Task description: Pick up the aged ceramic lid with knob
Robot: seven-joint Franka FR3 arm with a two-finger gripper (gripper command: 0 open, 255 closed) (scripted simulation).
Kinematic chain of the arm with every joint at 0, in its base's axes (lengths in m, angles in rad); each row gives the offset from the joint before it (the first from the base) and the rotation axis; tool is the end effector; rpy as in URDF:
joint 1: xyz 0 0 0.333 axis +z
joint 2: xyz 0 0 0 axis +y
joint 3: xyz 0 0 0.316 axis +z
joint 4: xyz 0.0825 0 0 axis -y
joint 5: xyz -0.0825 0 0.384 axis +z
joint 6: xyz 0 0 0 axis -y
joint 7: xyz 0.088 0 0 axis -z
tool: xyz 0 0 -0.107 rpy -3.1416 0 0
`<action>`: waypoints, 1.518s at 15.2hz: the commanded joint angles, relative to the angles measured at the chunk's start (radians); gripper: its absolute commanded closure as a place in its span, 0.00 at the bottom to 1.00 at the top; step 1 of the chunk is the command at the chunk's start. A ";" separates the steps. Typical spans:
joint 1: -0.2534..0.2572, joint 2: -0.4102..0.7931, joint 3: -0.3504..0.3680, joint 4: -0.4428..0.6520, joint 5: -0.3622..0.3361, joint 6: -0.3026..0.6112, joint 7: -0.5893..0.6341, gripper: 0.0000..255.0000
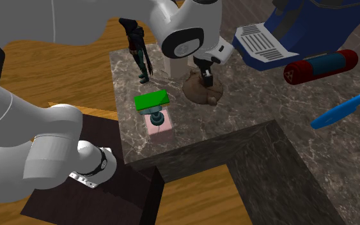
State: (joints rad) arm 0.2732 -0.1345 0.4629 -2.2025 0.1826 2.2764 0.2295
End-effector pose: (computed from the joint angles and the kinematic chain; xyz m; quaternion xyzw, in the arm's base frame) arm 0.3836 0.3606 0.4526 -0.9739 -0.1994 -0.0662 0.0854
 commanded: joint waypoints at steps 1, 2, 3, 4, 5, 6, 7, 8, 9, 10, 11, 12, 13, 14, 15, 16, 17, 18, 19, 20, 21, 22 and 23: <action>0.000 0.002 0.000 -0.002 0.000 0.004 -0.001 1.00; 0.000 0.002 0.000 -0.001 -0.001 0.004 -0.001 1.00; 0.000 0.002 0.000 -0.002 0.000 0.004 -0.001 1.00; 0.000 0.002 0.000 -0.002 0.000 0.004 -0.001 1.00; 0.000 0.002 0.000 -0.002 0.000 0.004 -0.001 1.00; 0.000 0.002 0.000 -0.002 0.000 0.004 -0.001 1.00; 0.000 0.002 0.000 -0.002 0.000 0.004 -0.001 1.00; 0.000 0.002 0.000 -0.002 0.000 0.004 -0.001 1.00; 0.000 0.002 0.000 -0.002 0.000 0.004 -0.001 1.00; 0.000 0.001 0.000 -0.005 0.000 0.007 -0.001 1.00; 0.000 -0.004 -0.001 0.003 0.002 -0.007 -0.002 1.00; -0.001 -0.010 -0.003 0.012 0.003 -0.021 -0.002 1.00; -0.001 -0.014 -0.004 0.021 0.003 -0.034 -0.002 1.00; -0.001 -0.019 -0.005 0.031 0.004 -0.048 -0.002 1.00; -0.002 -0.023 -0.007 0.040 0.005 -0.062 -0.002 1.00; -0.002 -0.028 -0.008 0.050 0.005 -0.075 -0.001 1.00; -0.002 -0.031 -0.009 0.060 0.006 -0.089 -0.001 1.00; -0.003 -0.035 -0.010 0.070 0.006 -0.103 -0.001 1.00; -0.003 -0.039 -0.012 0.080 0.006 -0.116 0.000 1.00; -0.003 -0.042 -0.013 0.091 0.007 -0.130 0.000 1.00; -0.004 -0.045 -0.014 0.101 0.007 -0.143 0.001 1.00; -0.004 -0.048 -0.015 0.112 0.007 -0.157 0.002 1.00; -0.005 -0.050 -0.016 0.123 0.006 -0.170 0.002 1.00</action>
State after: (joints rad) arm 0.2692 -0.1807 0.4483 -2.0938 0.1891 2.1243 0.2308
